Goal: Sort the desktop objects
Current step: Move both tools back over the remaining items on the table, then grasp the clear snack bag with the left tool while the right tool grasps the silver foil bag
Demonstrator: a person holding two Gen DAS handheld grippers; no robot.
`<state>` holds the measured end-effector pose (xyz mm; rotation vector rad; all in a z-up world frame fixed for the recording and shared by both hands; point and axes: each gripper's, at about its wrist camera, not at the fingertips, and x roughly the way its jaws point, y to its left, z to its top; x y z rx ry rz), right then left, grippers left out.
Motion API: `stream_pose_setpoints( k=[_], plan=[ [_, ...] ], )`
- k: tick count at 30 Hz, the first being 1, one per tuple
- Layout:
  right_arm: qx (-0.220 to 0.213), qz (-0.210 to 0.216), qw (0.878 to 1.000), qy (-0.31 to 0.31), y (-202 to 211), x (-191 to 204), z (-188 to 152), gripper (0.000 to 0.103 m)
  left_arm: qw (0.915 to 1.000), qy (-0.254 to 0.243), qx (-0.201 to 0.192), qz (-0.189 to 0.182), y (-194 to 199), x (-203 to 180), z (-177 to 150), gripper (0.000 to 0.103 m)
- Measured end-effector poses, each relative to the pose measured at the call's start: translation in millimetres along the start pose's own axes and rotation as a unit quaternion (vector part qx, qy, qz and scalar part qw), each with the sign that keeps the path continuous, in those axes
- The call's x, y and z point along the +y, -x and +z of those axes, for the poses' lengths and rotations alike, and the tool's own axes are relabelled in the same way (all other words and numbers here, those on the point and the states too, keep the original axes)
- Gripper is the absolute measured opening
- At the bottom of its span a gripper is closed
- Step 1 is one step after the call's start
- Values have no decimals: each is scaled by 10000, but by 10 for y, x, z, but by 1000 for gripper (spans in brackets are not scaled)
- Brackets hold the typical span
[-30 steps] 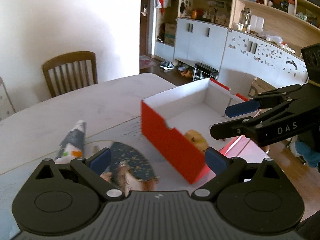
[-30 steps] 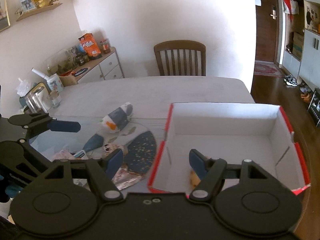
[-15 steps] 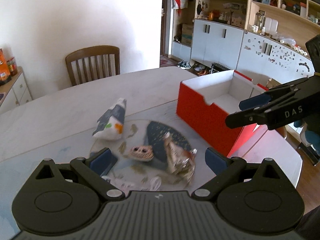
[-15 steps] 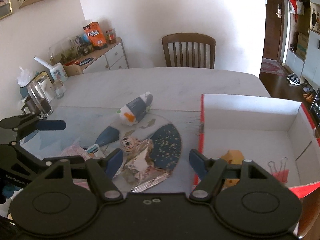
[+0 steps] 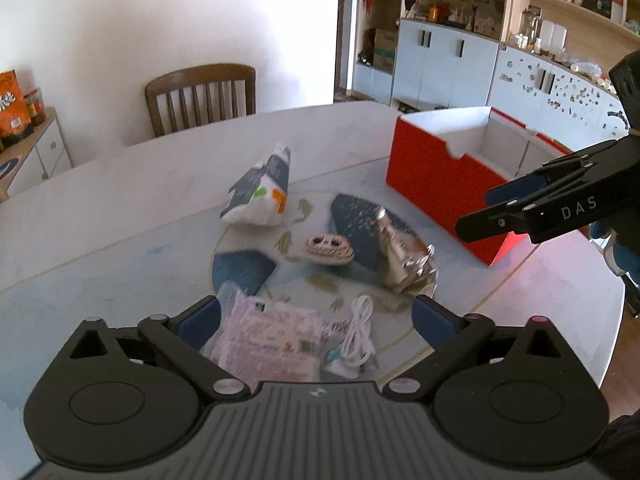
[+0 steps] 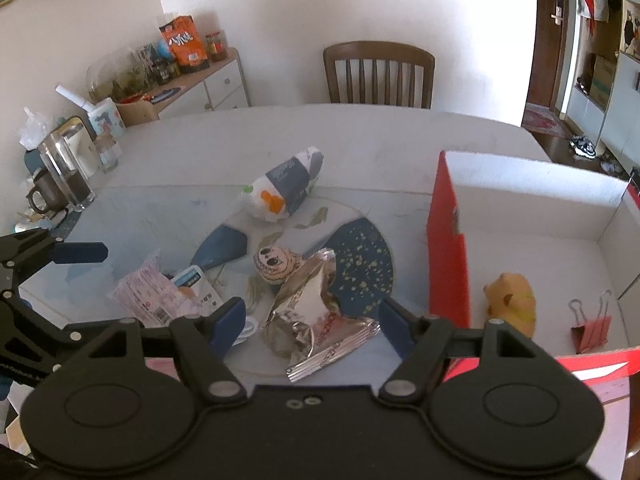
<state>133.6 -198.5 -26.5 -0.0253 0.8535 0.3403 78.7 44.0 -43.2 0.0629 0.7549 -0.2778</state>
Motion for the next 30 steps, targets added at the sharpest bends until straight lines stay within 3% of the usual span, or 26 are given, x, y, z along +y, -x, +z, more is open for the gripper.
stream_pose_setpoints(
  k=[19,30],
  plan=[
    [538,40,9976,431,-729,53,-101,76,9983,-11,536,208,-375,255,-185,103],
    [714,141,9955,606,-937,78,-66,78,9971,78,713,248,-498,301,-229,103]
  ],
)
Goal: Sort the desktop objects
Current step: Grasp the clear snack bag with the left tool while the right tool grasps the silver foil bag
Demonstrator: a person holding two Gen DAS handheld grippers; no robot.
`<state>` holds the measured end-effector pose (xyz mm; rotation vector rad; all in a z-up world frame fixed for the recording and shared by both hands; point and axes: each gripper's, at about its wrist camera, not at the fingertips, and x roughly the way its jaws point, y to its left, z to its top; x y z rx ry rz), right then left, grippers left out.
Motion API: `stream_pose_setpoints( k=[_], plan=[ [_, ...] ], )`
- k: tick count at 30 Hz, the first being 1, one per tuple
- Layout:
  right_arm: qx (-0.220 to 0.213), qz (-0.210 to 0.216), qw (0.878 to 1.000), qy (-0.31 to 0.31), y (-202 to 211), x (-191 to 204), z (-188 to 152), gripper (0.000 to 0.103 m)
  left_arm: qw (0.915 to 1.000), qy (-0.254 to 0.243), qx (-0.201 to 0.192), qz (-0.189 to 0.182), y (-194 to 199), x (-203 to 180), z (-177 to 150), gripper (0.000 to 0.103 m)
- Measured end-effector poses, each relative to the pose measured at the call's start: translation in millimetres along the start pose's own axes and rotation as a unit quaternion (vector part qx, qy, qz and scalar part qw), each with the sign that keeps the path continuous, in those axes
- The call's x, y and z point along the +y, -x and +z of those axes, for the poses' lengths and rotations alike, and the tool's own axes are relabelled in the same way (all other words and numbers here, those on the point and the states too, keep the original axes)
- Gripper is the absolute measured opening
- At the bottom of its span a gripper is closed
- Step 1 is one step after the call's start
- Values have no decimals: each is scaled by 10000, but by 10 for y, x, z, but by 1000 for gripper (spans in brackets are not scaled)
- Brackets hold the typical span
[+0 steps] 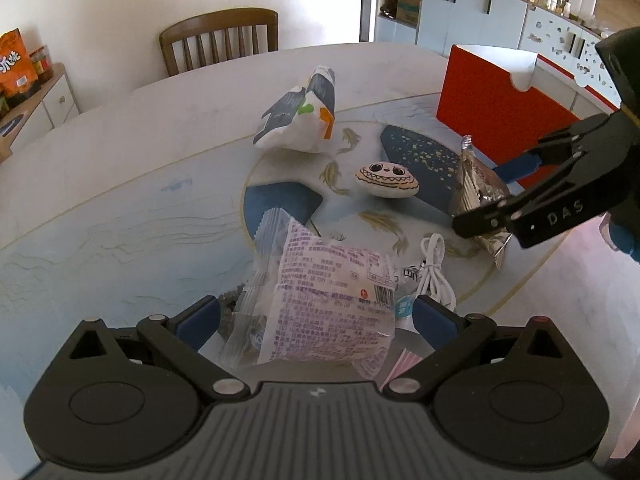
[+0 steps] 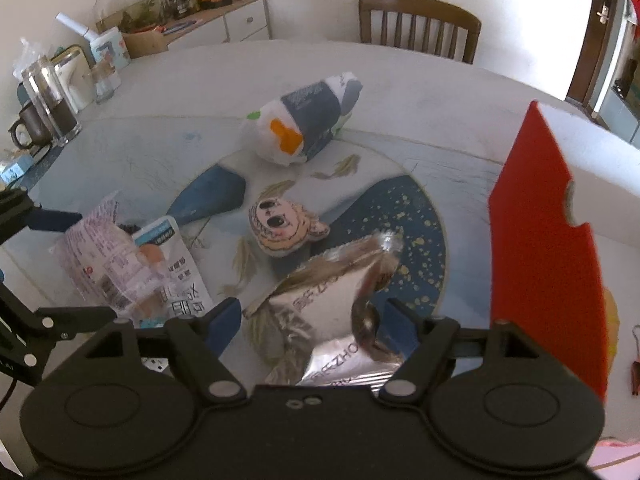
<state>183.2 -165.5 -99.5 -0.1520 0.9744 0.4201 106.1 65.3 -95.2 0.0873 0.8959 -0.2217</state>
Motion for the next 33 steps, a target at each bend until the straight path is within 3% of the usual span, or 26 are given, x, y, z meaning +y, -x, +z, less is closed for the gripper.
stream_pose_setpoints(
  k=[7,12,20,22,24,33],
  plan=[
    [78,-56,10000,-11,-74,-7,-62,78,10000,56,-35,-15,13,1,-18,100],
    [115,-56,9999,-31,-96,-10,-76,76,10000,-7,-43,4,17,-33,-14,85],
    [86,-110,9999,-29,-66,-7,-93,74,10000,53,-35,-2,45,-40,-15,73],
    [81,-139,9999,-35,-47,-9,-105,70,9999,92,-57,-4,68,-42,-18,70],
    [95,-208,9997,-56,-32,-20,-114,55,9999,151,-60,-45,85,-37,-24,69],
    [72,-196,9997,-116,60,-20,-155,46,9995,234,-155,-155,199,-78,-11,67]
  ],
)
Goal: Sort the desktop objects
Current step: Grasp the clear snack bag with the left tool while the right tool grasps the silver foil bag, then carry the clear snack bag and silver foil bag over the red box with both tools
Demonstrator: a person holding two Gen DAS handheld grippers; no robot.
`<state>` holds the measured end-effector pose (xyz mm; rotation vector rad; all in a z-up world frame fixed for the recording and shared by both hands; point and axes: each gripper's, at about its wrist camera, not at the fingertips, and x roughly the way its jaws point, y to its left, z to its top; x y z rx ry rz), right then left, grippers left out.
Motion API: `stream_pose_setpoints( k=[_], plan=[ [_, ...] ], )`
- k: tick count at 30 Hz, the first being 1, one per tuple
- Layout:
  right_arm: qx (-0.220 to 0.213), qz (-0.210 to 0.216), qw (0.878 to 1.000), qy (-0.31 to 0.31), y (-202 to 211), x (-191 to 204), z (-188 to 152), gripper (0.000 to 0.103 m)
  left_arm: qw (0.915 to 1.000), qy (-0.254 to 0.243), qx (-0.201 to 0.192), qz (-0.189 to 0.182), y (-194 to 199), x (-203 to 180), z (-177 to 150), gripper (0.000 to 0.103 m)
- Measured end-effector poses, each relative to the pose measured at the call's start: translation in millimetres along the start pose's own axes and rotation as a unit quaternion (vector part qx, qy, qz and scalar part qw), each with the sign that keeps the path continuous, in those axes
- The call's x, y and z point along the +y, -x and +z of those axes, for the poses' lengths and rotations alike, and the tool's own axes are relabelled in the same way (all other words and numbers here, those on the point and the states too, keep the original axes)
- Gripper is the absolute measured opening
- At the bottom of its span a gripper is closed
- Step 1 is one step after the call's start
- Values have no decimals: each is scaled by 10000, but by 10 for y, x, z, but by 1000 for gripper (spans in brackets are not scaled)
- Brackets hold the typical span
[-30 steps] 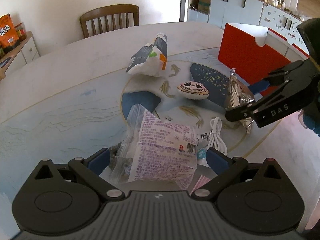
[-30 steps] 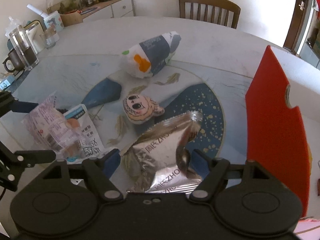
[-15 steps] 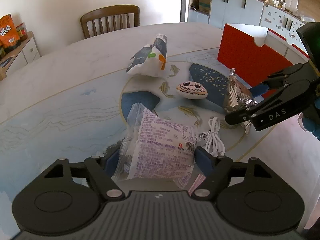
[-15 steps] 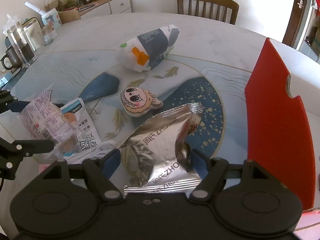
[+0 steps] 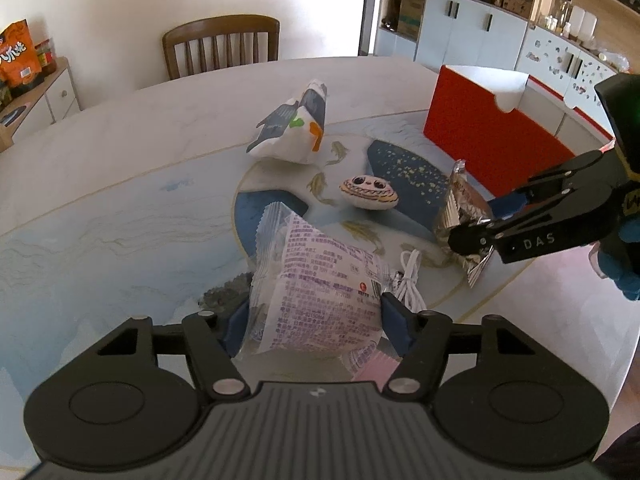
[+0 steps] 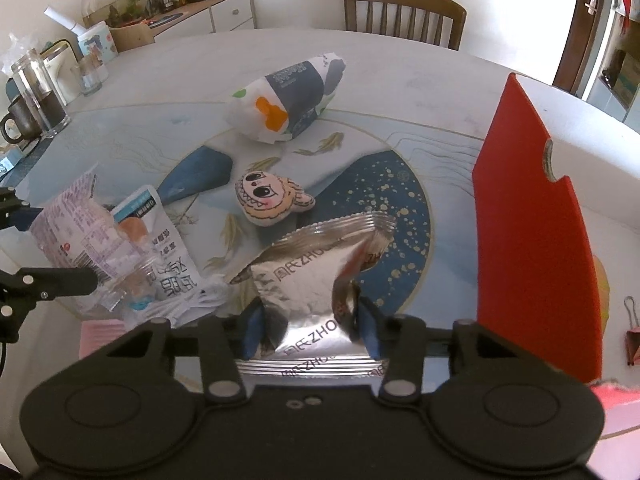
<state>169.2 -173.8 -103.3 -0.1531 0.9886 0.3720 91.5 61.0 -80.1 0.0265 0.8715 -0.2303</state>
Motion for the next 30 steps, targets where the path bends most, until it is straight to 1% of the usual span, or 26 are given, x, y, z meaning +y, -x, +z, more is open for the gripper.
stream_pose_setpoints(
  k=[5,14,22,30],
  plan=[
    [-49,-16,10000,-64,87,10,-28,46,10000,38,-24,-19,53,-25,22,67],
    [-266,44,9994,-239,400,-1,-29,46,9997,119,-167,-93,213,-81,101,67],
    [-363,127,9987,-345,658,11,-30,46,9996,58,-232,-171,321,-216,204,67],
    [-402,82,9985,-362,949,-41,-37,46,9993,-36,-213,-294,394,-410,336,67]
  ],
)
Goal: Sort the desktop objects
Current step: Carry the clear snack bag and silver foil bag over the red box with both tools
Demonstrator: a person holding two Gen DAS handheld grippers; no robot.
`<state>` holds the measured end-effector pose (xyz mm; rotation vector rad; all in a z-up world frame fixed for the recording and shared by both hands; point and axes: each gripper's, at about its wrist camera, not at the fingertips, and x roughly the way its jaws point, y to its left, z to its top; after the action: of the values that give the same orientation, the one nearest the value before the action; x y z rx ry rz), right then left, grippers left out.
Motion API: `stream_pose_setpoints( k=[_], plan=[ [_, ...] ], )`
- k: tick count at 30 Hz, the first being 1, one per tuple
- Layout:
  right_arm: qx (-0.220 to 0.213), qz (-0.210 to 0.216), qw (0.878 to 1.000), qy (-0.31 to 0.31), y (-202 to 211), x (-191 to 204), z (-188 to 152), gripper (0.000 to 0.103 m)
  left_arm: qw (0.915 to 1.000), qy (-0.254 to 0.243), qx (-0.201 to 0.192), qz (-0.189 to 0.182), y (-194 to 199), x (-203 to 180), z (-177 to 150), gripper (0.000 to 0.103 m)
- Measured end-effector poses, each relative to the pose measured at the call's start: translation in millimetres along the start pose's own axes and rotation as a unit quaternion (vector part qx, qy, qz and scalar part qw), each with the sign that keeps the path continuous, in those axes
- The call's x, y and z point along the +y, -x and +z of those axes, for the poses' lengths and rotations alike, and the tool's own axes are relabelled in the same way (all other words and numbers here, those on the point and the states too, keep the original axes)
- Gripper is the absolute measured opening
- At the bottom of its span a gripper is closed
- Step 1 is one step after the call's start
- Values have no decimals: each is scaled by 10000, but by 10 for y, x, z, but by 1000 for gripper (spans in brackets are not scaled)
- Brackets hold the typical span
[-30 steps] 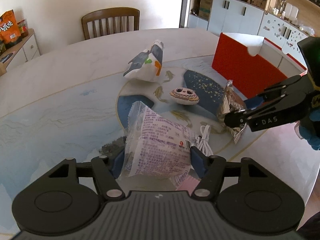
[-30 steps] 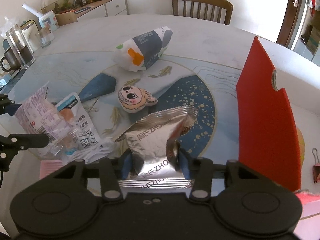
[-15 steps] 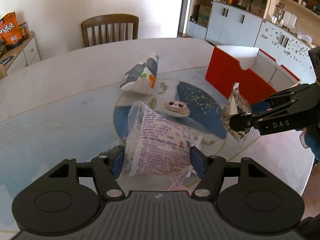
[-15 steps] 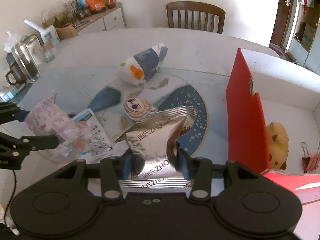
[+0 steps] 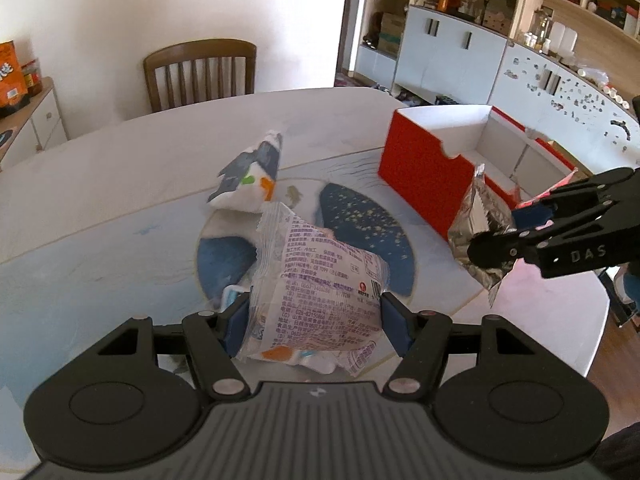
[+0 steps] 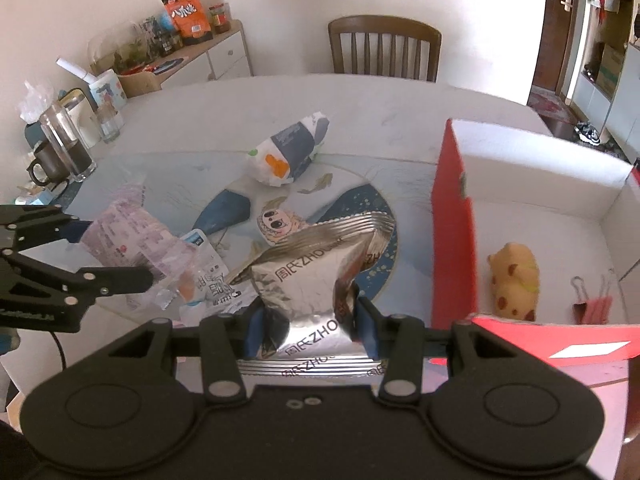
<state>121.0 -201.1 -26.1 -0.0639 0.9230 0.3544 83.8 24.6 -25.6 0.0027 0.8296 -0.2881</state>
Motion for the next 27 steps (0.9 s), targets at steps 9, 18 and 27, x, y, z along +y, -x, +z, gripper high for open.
stream_pose_setpoints(
  k=[9,18,27],
  plan=[
    [-301,-98,9995,-100,371,-236,38,46,9995,-222,-163,-181,88,-331,177,67],
    [-462,-193,9986,-153,610,-560,88,46,9991,-225,-242,-275,75,-625,353,67],
    [-579,-316,9975,-236,754,-945,75,46,9980,-424,-282,-382,-56,-1014,537,67]
  ],
)
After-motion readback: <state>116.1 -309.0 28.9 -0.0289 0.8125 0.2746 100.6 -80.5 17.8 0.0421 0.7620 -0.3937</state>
